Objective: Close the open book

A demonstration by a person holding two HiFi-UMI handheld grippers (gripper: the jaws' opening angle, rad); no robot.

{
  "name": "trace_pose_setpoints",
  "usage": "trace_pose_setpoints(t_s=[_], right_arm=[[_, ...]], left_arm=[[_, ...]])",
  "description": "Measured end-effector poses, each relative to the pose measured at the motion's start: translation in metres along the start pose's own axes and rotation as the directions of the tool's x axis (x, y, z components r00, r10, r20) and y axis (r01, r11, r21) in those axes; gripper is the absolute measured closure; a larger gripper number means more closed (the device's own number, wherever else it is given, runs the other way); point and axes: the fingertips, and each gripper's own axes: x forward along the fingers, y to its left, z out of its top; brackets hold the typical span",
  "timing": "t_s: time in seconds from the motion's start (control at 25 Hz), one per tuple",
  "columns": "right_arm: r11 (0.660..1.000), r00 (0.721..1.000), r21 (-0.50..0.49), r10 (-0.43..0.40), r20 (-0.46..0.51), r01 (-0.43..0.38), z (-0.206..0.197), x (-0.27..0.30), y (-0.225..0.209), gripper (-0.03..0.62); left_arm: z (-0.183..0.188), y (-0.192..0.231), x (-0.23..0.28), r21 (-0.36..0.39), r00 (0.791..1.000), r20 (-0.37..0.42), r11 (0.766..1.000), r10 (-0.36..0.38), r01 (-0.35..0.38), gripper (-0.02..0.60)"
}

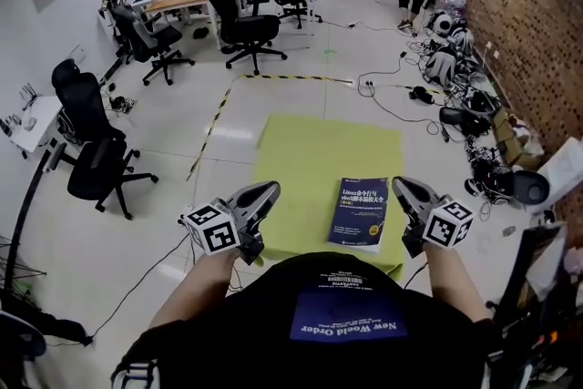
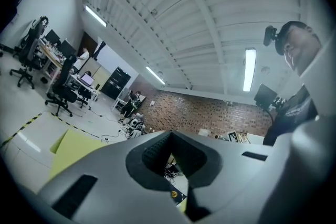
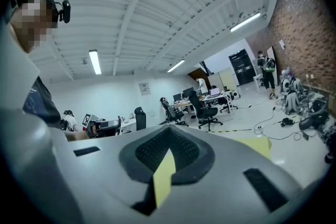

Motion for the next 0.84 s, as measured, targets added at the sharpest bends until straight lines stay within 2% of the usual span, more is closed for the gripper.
trace_pose_setpoints(t_s=[0.2, 0.84], right_arm=[[0.999, 1.0, -0.034, -0.021, -0.023, 0.02, -0.004, -0.004, -0.004, 0.609], [0.998, 0.998, -0.059, -0.015, -0.054, 0.012, -0.006, -0.003, -0.008, 0.609]], left_arm=[[-0.004, 0.003, 0.004, -0.01, 1.0, 0.001, 1.0, -0.005, 0.006, 0.574], [-0.01, 0.007, 0.021, -0.059, 0.999, -0.024, 0.998, -0.026, 0.025, 0.574]])
